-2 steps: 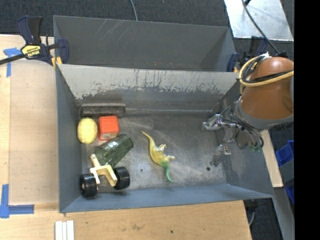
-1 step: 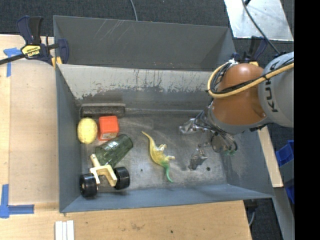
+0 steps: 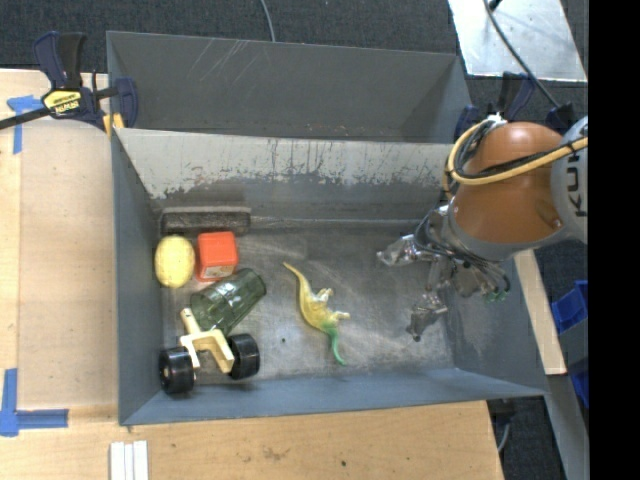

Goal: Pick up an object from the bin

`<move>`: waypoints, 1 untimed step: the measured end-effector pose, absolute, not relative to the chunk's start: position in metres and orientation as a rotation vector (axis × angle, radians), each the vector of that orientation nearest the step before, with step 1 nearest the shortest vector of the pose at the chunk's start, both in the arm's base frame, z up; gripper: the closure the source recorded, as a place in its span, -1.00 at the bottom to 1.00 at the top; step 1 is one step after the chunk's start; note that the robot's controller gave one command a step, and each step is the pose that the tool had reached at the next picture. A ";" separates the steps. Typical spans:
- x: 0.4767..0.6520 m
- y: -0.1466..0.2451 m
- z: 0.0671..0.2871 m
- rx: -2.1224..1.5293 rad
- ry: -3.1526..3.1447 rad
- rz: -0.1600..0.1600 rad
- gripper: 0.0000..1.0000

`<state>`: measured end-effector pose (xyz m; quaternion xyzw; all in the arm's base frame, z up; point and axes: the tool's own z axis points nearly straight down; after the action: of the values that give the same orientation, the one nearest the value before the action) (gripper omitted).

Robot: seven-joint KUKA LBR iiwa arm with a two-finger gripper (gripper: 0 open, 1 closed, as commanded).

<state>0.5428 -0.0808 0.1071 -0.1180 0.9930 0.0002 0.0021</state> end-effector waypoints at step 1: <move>0.543 -0.041 0.108 -0.175 3.135 -0.002 -1.00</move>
Offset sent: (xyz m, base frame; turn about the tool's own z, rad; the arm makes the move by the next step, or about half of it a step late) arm 0.0185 0.1201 -0.0371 -0.0252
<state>0.5428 -0.0413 0.1085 -0.0556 0.9985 -0.0005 0.0010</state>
